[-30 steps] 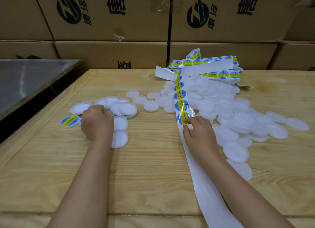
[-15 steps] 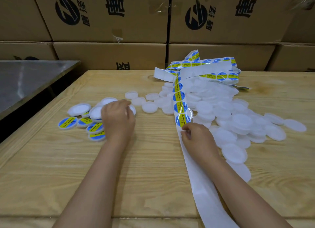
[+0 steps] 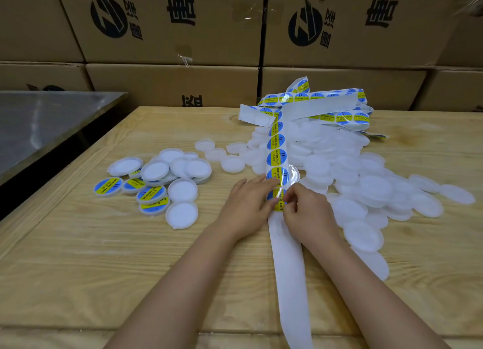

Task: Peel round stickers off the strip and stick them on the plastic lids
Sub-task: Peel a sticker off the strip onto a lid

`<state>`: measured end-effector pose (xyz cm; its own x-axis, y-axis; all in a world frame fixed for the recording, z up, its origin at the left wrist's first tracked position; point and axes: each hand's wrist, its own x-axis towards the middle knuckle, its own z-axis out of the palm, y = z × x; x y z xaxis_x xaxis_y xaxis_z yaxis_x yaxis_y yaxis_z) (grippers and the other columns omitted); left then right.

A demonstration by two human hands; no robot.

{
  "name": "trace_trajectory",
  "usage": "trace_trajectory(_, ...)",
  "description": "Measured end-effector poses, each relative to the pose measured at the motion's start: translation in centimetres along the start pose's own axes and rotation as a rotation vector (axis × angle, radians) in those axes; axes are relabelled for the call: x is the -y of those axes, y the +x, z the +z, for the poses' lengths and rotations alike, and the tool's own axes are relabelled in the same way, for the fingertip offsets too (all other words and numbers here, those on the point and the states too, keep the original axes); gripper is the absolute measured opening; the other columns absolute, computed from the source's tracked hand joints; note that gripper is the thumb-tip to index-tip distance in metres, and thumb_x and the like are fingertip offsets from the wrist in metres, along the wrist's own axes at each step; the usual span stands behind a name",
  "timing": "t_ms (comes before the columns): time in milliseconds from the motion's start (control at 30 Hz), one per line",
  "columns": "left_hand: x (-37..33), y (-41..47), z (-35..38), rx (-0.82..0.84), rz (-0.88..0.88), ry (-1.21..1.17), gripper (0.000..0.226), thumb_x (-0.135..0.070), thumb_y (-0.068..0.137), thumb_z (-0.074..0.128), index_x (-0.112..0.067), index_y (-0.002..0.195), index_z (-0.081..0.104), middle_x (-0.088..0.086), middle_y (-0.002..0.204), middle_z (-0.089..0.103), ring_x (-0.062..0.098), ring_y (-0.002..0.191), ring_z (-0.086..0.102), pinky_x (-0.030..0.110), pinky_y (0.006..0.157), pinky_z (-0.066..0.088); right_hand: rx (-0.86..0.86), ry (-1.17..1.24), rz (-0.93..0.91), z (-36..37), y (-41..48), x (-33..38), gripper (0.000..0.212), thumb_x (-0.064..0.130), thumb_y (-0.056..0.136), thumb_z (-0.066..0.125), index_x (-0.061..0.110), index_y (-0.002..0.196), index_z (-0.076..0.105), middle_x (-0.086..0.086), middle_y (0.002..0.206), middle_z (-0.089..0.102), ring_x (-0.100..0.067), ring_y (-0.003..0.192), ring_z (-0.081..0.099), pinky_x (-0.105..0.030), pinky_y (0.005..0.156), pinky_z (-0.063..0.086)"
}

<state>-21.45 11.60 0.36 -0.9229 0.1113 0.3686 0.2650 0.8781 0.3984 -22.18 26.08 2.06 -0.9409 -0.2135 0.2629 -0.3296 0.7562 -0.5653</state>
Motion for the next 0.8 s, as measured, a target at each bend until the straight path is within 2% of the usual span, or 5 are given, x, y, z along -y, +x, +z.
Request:
trace_trajectory(133,-0.1,0.0,0.0,0.086,-0.016,0.036,0.043,-0.035,0.092,0.053,-0.022,0.133,0.05,-0.003,0.127,0.058,0.017,0.122,0.046,0.033,0.108,0.019,-0.018,0.025,0.009,0.0,0.0,0.1,0.013,0.01,0.08,0.049,0.019,0.085,0.058,0.001,0.081,0.063,-0.023,0.079,0.057,-0.033,0.066,0.043)
trace_trajectory(267,-0.5,0.1,-0.3,0.068,-0.012,0.06,0.043,-0.034,0.086,0.061,-0.019,0.126,0.056,0.002,0.107,0.062,0.023,0.105,0.052,0.029,0.09,0.03,-0.102,0.076,-0.029,0.2,0.1,-0.1,0.015,0.011,0.085,0.05,0.015,0.093,0.061,0.002,0.083,0.061,-0.017,0.075,0.053,-0.029,0.062,0.034)
trace_trajectory(400,-0.7,0.0,-0.2,0.099,-0.027,0.017,0.051,-0.032,0.086,0.062,-0.021,0.134,0.051,0.002,0.114,0.055,0.02,0.109,0.047,0.027,0.095,0.03,-0.088,0.076,-0.045,0.4,0.2,-0.4,0.02,0.009,0.085,0.05,0.014,0.099,0.063,0.0,0.094,0.063,-0.014,0.083,0.05,-0.026,0.065,0.033)
trace_trajectory(567,-0.9,0.0,0.1,0.123,-0.063,-0.039,0.04,-0.026,0.086,0.061,-0.021,0.126,0.058,0.002,0.113,0.051,0.022,0.106,0.044,0.027,0.092,0.032,-0.007,0.031,-0.045,0.5,0.3,-0.5,0.032,0.006,0.085,0.045,0.015,0.111,0.062,-0.003,0.107,0.063,-0.02,0.102,0.054,-0.033,0.078,0.044)
trace_trajectory(800,-1.3,0.2,-0.1,0.104,-0.159,-0.178,0.033,-0.012,0.076,0.062,-0.017,0.109,0.062,0.005,0.103,0.054,0.024,0.102,0.048,0.033,0.089,0.039,0.007,0.047,-0.035,0.4,0.3,-0.3,0.031,0.006,0.084,0.044,0.015,0.106,0.063,-0.006,0.102,0.065,-0.023,0.097,0.054,-0.04,0.079,0.046)
